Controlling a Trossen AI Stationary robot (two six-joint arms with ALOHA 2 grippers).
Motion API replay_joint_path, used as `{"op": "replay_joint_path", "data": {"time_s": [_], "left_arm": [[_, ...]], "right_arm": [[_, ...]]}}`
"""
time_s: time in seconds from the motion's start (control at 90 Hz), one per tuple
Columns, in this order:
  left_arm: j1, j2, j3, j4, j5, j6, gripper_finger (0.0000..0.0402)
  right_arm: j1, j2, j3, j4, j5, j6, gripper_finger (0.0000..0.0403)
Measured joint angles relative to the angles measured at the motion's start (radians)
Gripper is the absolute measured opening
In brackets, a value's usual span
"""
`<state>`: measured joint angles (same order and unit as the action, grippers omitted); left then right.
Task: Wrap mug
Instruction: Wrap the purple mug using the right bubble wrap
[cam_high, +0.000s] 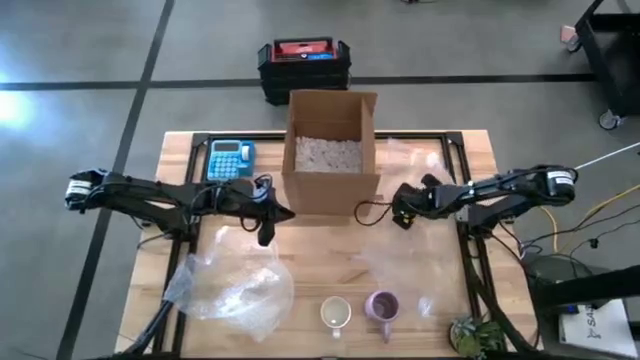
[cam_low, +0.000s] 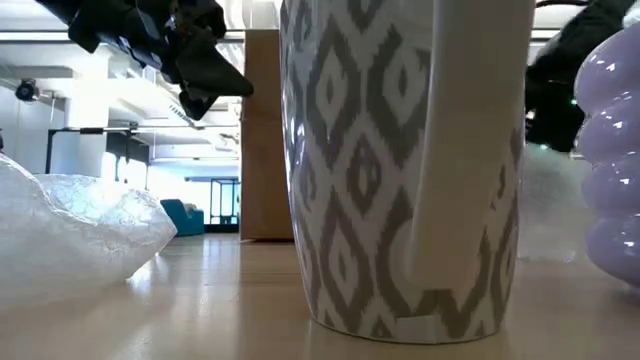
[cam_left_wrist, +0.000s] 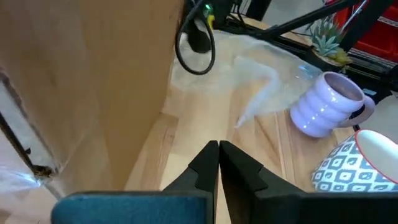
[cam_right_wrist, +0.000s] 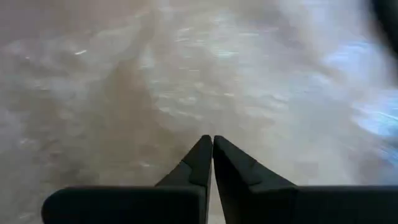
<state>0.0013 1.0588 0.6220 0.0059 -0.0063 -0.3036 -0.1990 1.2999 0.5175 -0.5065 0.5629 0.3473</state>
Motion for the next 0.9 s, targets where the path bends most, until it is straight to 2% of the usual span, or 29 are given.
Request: {"op": "replay_joint_path", "data": {"time_s": [0.156, 0.211, 0.289, 0.411, 0.478, 0.6, 0.711, 0.8, 0.9], "left_arm": [[-0.001, 0.0, 0.0, 0.001, 0.0, 0.0, 0.0], [-0.001, 0.0, 0.0, 0.001, 0.0, 0.0, 0.0], [-0.001, -0.001, 0.0, 0.0, 0.0, 0.0, 0.0], [-0.001, -0.001, 0.0, 0.001, 0.0, 0.001, 0.0], [-0.001, 0.0, 0.0, 0.001, 0.0, 0.001, 0.0], [-0.001, 0.003, 0.0, 0.001, 0.0, 0.002, 0.0], [-0.001, 0.003, -0.001, 0.002, 0.0, 0.003, 0.0], [-0.001, 0.003, -0.001, 0.0, 0.0, 0.003, 0.0], [-0.001, 0.003, -0.001, -0.001, 0.0, 0.003, 0.0]], "right_arm": [[-0.026, -0.044, 0.124, -0.158, 0.0, -0.078, 0.0002], [-0.018, -0.072, 0.169, -0.226, -0.061, -0.084, 0.0002], [0.009, -0.123, 0.21, -0.299, -0.246, -0.087, 0.0002], [0.089, -0.228, 0.208, -0.279, -0.651, -0.077, 0.0002], [0.171, -0.262, 0.179, -0.238, -0.736, -0.034, 0.0002], [0.355, -0.262, 0.097, -0.152, -0.69, 0.005, 0.0002], [0.488, -0.189, 0.029, -0.003, -0.525, 0.057, 0.0002], [0.542, -0.108, 0.019, 0.082, -0.4, 0.092, 0.0002], [0.563, -0.015, 0.02, 0.194, -0.393, 0.094, 0.0002]]}}
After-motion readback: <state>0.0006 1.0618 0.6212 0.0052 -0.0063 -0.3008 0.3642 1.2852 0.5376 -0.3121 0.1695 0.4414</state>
